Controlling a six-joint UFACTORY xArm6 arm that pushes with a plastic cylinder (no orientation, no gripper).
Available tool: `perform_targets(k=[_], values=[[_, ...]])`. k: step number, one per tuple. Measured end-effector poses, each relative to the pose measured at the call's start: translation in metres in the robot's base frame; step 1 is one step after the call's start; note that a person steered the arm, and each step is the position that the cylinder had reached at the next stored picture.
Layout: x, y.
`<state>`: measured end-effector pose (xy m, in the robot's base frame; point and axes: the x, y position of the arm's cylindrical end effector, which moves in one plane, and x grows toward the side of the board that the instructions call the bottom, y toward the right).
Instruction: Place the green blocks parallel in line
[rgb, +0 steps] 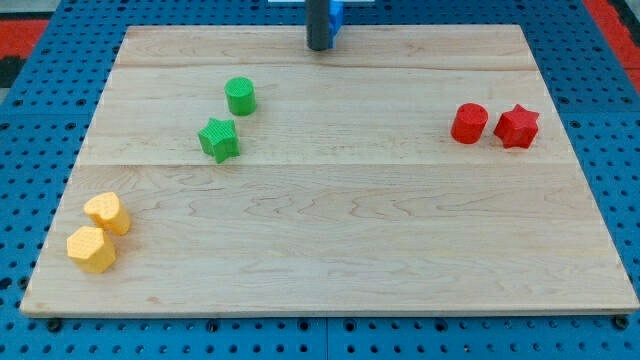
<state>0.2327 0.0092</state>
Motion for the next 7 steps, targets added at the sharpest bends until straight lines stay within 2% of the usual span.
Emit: perform_targets(k=[1, 2, 3, 4, 5, 7], values=[[0.073, 0.01], [0.173, -0.004], [0.215, -0.081], [0.198, -0.129], [0.141, -0.129], [0.112, -0.121]])
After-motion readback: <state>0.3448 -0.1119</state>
